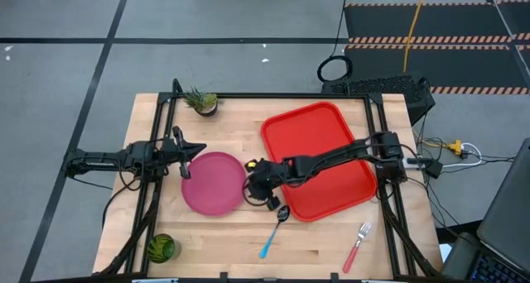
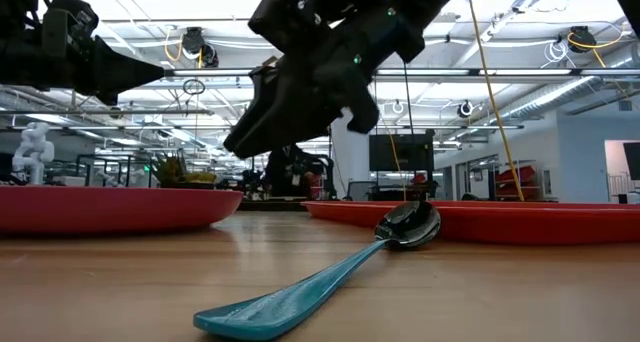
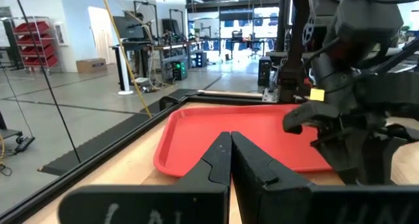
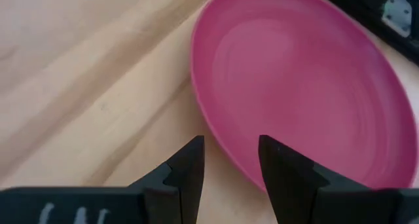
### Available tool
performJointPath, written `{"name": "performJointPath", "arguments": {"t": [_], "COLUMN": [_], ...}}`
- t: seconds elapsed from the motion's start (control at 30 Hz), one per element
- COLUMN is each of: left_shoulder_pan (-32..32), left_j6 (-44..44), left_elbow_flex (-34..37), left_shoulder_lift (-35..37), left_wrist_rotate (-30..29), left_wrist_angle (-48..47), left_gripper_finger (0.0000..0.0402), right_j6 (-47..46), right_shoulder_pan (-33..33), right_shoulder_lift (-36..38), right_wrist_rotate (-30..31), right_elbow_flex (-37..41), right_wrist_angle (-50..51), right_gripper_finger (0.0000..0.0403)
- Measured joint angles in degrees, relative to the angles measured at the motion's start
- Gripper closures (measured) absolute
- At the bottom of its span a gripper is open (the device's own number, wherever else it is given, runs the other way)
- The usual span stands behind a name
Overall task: Pick and place plate/cup/fork/spoon on tray
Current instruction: Put the pink plate on the orange tray
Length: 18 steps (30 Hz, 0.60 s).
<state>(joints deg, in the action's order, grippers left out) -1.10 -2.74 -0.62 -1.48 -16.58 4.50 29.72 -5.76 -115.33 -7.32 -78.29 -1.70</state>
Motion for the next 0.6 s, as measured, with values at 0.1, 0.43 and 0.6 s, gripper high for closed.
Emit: {"name": "performJointPath", "arguments": {"t": [0.1, 0.43, 0.6], "left_shoulder_pan": [0.0, 0.0, 0.0], "left_j6": [0.0, 0.0, 0.0], "left_elbow_flex": [0.0, 0.0, 0.0], "left_shoulder_lift": [0.0, 0.0, 0.0], "left_wrist_rotate": [0.0, 0.0, 0.0], "left_wrist_angle": [0.0, 0.0, 0.0], "left_gripper_finger": [0.0396, 0.0396, 0.0396], "right_j6": [1.4, 5.4, 8.9], "right_shoulder_pan": [0.0, 0.0, 0.1], "right_shoulder_lift": [-1.1, -2.7, -2.8], "right_wrist_rotate": [1.2, 4.7, 6.1], "right_elbow_flex": [0.0, 0.0, 0.0], "right_wrist_angle": [-0.6, -4.1, -1.4], "right_gripper_finger": [0.0264, 0.0264, 0.0264]}}
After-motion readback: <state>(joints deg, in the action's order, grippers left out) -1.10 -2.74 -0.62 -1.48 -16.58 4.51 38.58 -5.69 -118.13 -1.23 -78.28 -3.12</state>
